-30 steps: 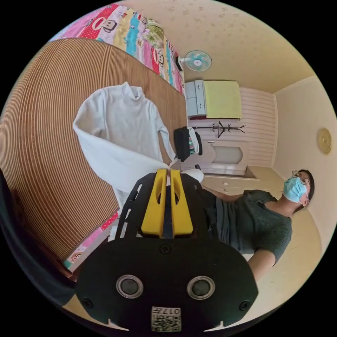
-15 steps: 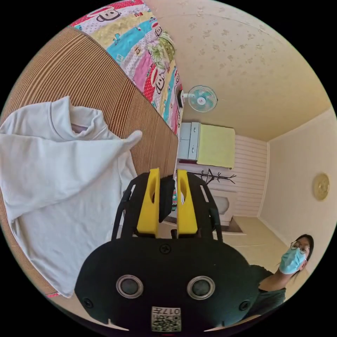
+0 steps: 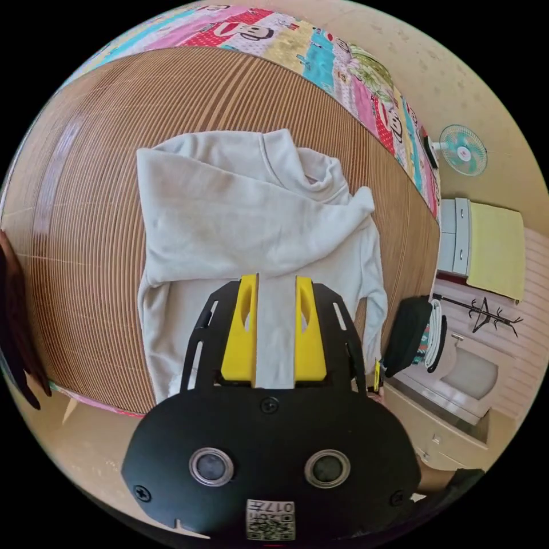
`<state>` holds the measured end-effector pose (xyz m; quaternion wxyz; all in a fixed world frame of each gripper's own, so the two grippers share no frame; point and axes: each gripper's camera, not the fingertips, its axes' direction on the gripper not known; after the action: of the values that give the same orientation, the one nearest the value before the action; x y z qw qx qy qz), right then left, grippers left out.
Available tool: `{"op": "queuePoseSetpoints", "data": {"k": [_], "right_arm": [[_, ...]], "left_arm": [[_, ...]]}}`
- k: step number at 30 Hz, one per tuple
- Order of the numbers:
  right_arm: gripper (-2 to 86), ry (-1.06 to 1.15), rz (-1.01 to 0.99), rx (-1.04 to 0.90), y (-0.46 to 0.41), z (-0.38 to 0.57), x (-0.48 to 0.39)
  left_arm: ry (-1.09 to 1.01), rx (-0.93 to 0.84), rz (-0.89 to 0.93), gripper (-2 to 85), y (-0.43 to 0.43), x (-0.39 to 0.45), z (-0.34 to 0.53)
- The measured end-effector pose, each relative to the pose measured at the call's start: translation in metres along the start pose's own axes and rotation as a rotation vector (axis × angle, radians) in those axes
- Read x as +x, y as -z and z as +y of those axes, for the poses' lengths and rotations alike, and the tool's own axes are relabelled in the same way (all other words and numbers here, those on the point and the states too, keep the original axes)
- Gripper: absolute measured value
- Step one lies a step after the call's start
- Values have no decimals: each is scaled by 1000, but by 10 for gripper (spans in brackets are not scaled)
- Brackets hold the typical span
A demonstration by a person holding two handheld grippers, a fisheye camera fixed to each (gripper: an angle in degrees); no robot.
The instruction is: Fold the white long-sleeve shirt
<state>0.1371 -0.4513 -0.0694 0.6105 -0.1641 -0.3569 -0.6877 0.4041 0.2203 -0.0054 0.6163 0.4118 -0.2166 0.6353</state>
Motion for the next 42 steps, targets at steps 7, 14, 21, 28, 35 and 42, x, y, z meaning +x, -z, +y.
{"op": "queuePoseSetpoints", "data": {"k": [7,14,21,28,35,42], "right_arm": [[91,507,638,-692,-154,56,-86],[99,1137,973,-648,-326,95,-145],[96,1457,1336,-611,-497,75,-115],[37,1470,1153,-699,-456,103,-131],[24,1083,1023,-572,-364,8,-115],[44,713,683,-525,-223,-47,-86]], "left_arm": [[198,238,-249,109,23,-42,-7],[212,175,-250,106,-18,-56,-24],[227,206,-173,78,0,-72,-11],[175,201,125,27,52,-127,-6],[323,278,518,35,58,-239,9],[413,305,416,63,70,-240,34]]}}
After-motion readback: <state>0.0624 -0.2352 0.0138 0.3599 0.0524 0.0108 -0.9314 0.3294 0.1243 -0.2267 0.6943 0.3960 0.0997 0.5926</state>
